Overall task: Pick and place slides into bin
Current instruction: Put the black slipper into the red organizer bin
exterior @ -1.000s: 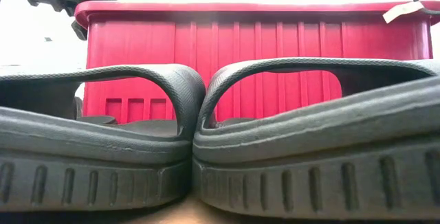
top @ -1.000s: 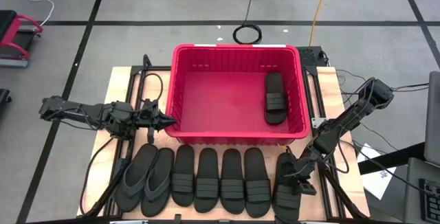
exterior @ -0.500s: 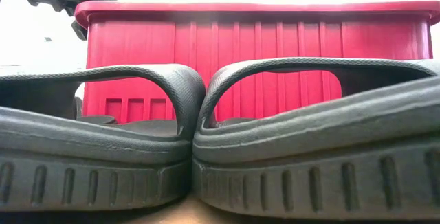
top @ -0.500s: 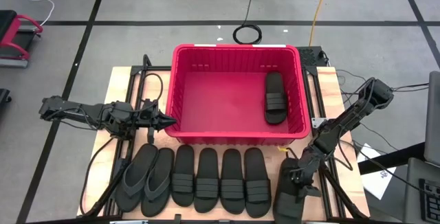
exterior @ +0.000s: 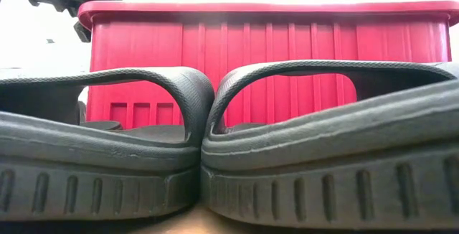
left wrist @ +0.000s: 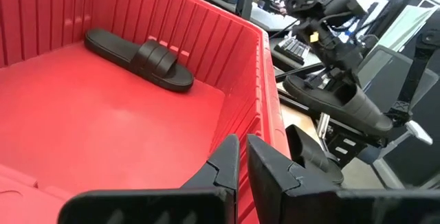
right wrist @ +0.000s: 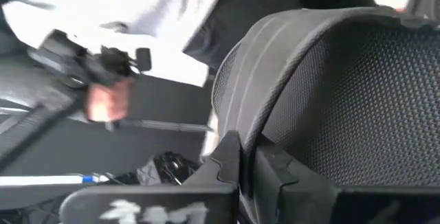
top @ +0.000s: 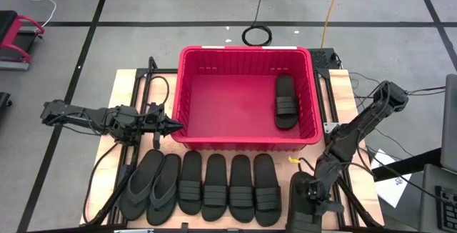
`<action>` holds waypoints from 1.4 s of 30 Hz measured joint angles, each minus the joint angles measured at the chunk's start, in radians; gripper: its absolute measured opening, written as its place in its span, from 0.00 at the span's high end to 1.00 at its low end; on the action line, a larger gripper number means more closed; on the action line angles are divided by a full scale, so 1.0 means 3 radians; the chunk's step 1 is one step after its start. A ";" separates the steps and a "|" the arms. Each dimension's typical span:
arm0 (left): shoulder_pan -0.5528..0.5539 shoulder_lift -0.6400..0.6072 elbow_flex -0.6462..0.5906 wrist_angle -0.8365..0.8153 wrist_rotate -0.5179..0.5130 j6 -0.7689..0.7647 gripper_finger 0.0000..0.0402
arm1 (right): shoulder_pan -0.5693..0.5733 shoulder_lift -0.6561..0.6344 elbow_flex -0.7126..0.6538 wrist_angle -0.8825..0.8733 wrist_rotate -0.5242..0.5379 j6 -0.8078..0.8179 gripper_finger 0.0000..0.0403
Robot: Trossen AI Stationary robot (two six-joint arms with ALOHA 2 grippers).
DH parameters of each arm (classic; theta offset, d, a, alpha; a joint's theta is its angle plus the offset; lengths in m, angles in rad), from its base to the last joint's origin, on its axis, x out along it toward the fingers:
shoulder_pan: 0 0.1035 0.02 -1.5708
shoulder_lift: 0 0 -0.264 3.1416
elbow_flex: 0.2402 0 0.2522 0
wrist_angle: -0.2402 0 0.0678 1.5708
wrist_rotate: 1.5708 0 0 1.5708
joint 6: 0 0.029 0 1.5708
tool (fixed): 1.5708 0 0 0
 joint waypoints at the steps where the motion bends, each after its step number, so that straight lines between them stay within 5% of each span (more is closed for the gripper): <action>1: 0.0000 0.0000 0.0000 0.0000 0.0000 -0.0003 0.94 | 0.0000 0.0000 0.0097 -0.0175 -0.0001 -0.0067 0.99; 12: -0.0001 0.0000 0.0000 0.0000 -0.0001 0.0116 0.94 | -0.0335 -0.0002 0.1339 -0.2570 0.0035 -0.1269 0.99; 20: -0.0001 0.0000 0.0000 0.0000 -0.0001 0.0155 0.94 | -0.0975 -0.0003 0.2368 -0.4061 0.1048 -0.2000 0.99; 24: -0.0001 0.0000 0.0000 -0.0001 -0.0003 0.0165 0.94 | -0.1395 -0.0003 0.2876 -0.4305 0.1590 -0.2472 0.98; 34: 0.0000 0.0001 0.0000 -0.0002 -0.0100 0.0168 0.94 | -0.2802 -0.0006 0.3814 -0.4242 0.2251 -0.3517 0.99; 42: 0.0000 0.0000 0.0000 -0.0003 -0.0125 0.0170 0.94 | -0.4153 0.0035 0.3835 -0.4703 0.1779 -0.4492 0.99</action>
